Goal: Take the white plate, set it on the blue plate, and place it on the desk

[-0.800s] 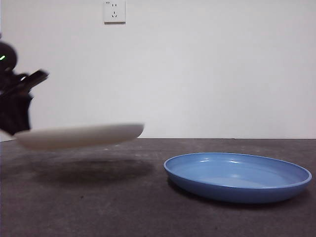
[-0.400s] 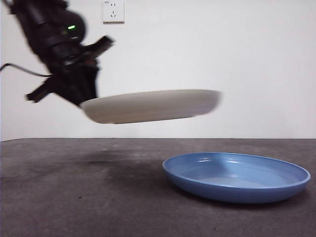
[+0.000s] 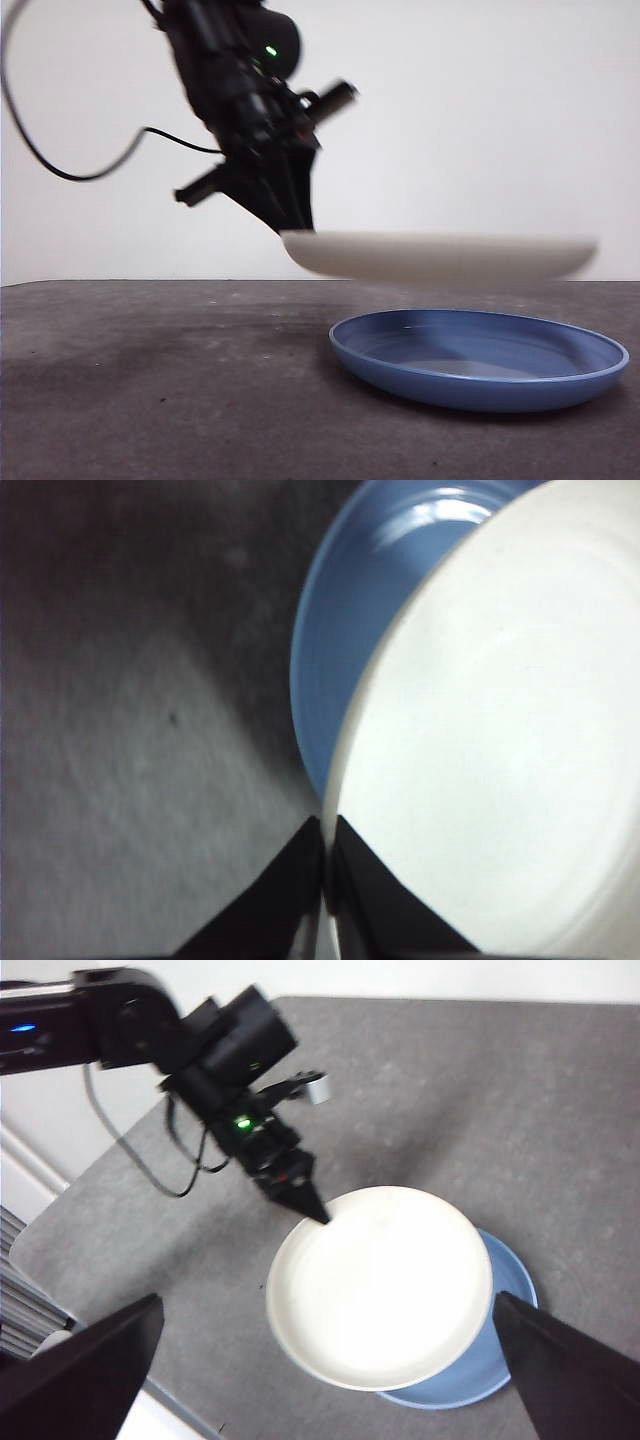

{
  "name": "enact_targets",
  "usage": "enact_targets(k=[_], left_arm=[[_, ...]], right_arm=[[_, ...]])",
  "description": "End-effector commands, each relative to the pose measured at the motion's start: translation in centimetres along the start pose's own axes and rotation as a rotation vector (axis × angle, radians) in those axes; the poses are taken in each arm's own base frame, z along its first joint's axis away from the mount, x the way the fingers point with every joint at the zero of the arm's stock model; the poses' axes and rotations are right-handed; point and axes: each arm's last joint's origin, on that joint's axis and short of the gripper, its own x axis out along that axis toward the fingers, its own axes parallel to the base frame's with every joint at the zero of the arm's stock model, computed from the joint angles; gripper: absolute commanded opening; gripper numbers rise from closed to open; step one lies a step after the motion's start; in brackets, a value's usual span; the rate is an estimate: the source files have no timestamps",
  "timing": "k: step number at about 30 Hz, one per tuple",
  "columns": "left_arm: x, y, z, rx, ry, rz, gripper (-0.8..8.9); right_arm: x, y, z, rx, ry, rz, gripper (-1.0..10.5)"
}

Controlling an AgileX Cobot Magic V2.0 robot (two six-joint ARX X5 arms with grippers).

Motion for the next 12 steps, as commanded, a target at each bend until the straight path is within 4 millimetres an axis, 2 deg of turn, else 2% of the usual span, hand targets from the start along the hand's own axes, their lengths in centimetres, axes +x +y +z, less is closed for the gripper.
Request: enact_targets(k=[1,6,12], left_arm=[[1.4,-0.7,1.6,0.013,0.004,0.009,0.08],[3.1,-1.2,3.5,0.029,0.008,0.006,0.08],[4.8,-0.9,4.3,0.018,0.047,0.013,0.08]], right_arm=[[-0.5,0.3,0.3,-0.018,-0.007,0.006,5.9],[-0.6,0.4,0.2,-0.016,-0.003,0.008,5.9],[-0.6,0.4,0.1,-0.016,-0.002,0.009,5.9]])
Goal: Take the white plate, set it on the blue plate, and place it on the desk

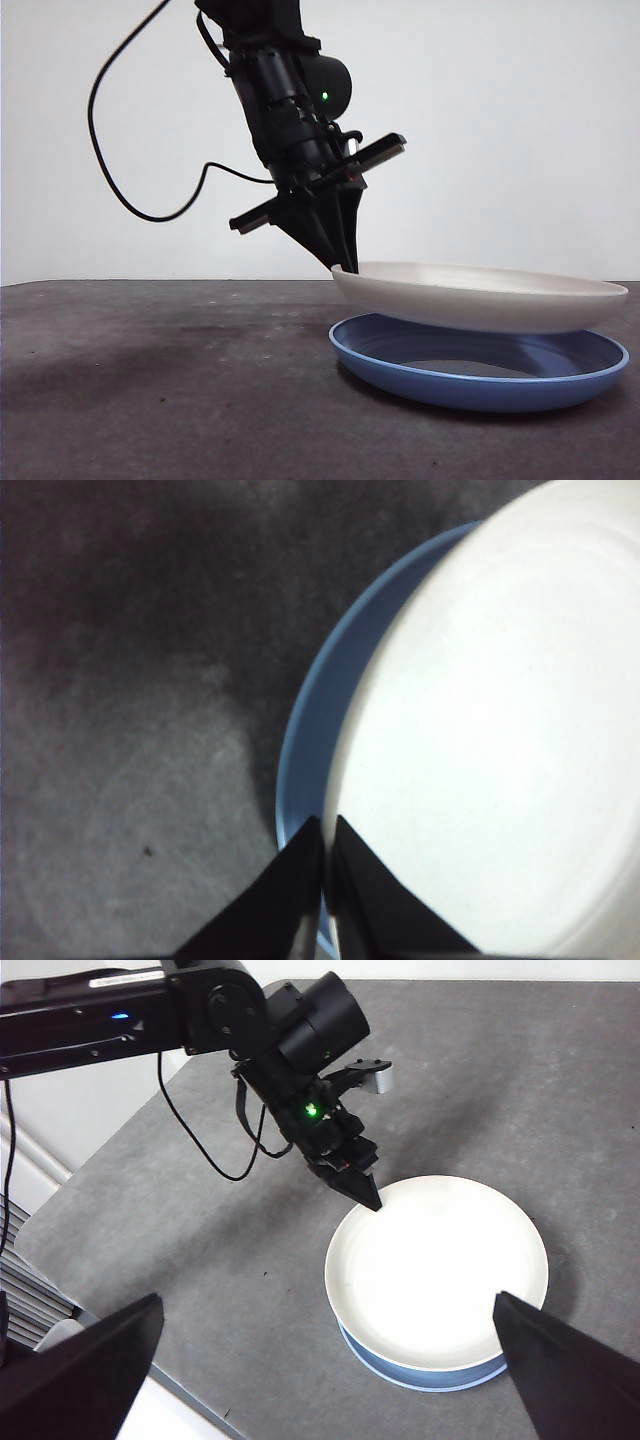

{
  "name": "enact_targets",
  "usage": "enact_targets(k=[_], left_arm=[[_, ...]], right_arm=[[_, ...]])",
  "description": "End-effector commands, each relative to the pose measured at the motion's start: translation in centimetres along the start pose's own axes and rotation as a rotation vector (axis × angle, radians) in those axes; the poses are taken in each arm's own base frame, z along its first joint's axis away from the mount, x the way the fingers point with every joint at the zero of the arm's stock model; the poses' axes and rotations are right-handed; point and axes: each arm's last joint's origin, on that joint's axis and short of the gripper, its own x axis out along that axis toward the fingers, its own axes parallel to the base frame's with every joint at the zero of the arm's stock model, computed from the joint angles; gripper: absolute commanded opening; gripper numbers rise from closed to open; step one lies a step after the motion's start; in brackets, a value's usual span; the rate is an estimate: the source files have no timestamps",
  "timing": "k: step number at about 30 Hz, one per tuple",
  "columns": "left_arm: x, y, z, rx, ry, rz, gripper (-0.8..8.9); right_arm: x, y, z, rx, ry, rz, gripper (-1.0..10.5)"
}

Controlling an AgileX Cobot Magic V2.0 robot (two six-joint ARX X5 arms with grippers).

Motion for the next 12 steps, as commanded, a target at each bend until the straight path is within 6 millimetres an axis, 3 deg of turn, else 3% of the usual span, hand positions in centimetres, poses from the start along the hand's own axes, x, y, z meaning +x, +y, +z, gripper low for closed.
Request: enact_targets(k=[1,12], left_arm=[[1.43,-0.15,0.41,-0.002,0.025,-0.001,0.08],[2.26,-0.41,0.47,0.024,0.029,-0.003,0.09]], right_arm=[[-0.42,0.30,0.32,-0.025,-0.021,0.009,5.9],[-0.42,0.30,0.33,-0.038,-0.022,0.007,5.9]])
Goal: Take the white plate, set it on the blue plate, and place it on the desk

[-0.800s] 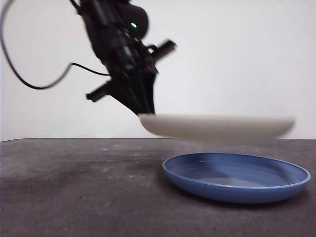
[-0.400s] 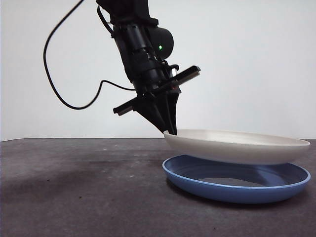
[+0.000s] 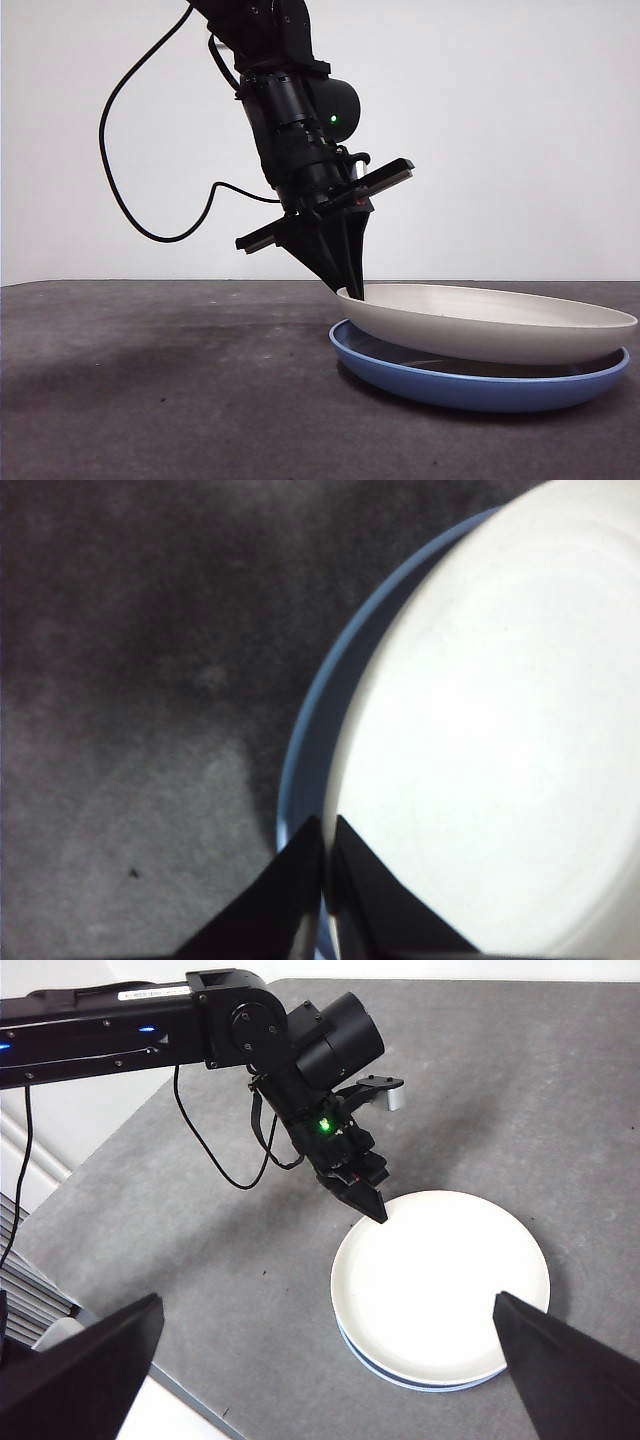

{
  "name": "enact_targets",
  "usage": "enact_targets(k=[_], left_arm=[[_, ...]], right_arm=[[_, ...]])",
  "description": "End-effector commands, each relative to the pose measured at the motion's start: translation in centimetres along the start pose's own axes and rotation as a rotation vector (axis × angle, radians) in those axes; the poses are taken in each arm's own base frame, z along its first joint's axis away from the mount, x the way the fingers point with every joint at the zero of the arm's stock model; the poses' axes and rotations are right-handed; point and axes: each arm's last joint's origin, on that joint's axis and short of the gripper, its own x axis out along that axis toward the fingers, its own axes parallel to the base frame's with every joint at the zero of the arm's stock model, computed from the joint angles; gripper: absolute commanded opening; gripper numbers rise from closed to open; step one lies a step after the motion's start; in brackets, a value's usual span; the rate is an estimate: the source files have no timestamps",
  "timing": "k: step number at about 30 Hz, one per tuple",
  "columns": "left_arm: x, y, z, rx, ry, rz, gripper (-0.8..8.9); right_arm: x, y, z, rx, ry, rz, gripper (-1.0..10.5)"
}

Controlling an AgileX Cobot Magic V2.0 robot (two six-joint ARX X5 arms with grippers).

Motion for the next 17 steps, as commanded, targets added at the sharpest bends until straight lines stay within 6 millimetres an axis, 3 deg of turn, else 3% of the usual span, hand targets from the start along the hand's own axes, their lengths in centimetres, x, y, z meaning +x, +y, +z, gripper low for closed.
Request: enact_targets(k=[1,5,9,17], left_arm=[[0.50,-0.43,0.39,0.023,0.001,-0.008,0.16],[0.53,-0.52,0.40,0.030,-0.001,-0.008,1.00],[0.52,-0.54,0.47,0.033,-0.008,-0.010,1.17],[-0.25,-0.90,0.86,0.043,-0.032,-0.014,4.84]], right_arm=[[-0.40,0.28,0.35,-0.030,-0.022,0.007,5.9],[-0.41,0.29,0.34,-0.030,-0.022,0.008,5.9],[-0.40,0.28,0.35,-0.036,-0.022,0.007,5.9],[-0.40,0.28,0.35,-0.037,-0.022,0.007,5.9]])
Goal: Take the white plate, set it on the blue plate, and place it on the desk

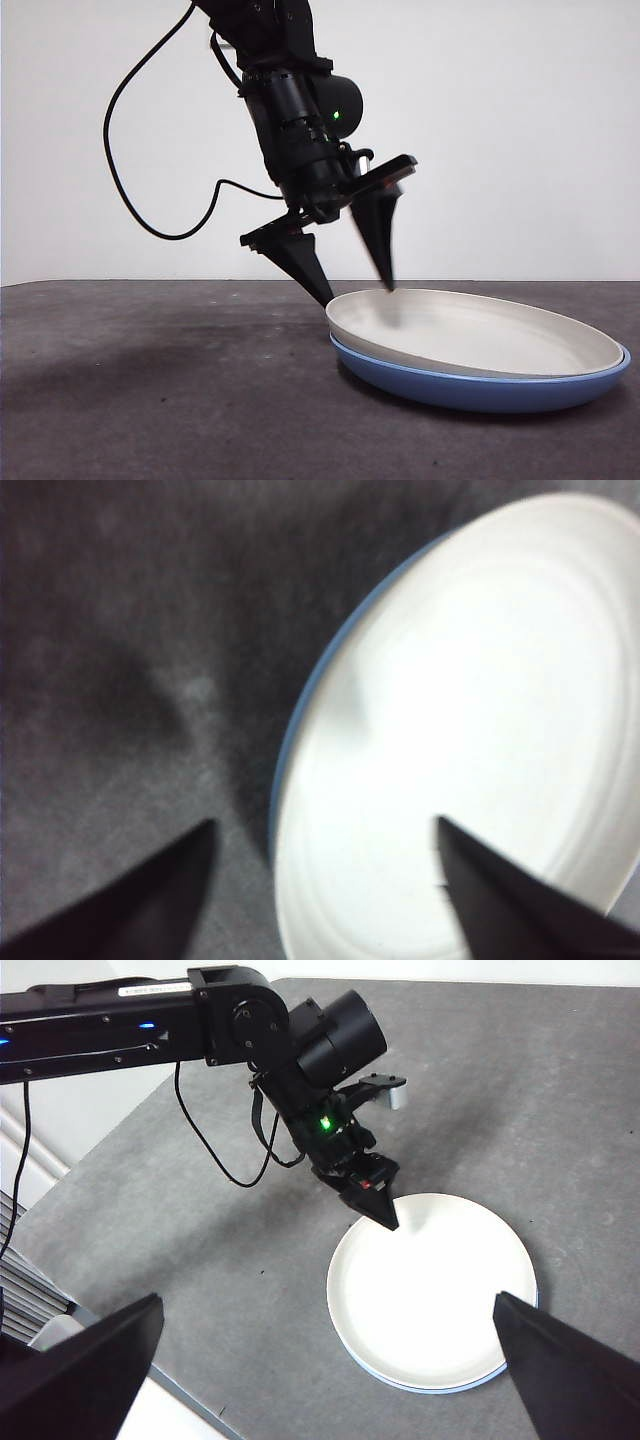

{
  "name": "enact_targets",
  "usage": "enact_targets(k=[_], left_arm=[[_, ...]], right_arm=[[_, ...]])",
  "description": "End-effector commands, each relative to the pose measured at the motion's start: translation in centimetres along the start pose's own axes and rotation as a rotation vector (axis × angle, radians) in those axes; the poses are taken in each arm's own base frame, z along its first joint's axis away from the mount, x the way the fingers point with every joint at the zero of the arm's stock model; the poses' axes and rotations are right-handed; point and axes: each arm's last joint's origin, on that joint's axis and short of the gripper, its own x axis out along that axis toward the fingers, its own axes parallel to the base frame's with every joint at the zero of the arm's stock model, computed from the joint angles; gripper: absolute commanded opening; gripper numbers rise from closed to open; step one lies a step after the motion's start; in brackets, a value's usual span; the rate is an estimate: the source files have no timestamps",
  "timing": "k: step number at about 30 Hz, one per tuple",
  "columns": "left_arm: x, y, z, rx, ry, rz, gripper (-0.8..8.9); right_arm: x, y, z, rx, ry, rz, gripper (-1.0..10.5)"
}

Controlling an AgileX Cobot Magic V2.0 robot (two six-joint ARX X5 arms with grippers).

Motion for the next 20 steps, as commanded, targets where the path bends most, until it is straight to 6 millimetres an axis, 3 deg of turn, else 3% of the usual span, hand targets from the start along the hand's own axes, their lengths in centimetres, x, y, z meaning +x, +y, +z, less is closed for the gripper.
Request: enact_targets(k=[1,9,15,20], left_arm=[[-0.1,-0.7,0.7,0.031,-0.019,-0.011,5.09],[-4.5,-1.9,1.3,0.089,-0.044,0.029,5.42],[-10.0,-3.6,0.2,0.140,-0.095,0.034,5.42],[-15.6,-5.2,-2.4,0.195,-0.174,0.027,5.69]], right_arm=[[-0.4,0.3,0.4,-0.027,-0.023,0.006,5.9],[-0.4,0.3,0.4,-0.029,-0.023,0.005,5.9],[-0.4,0.3,0.4,-0.029,-0.022,0.005,5.9],[-0.4,0.3,0.3,-0.029,-0.021,0.005,5.9]])
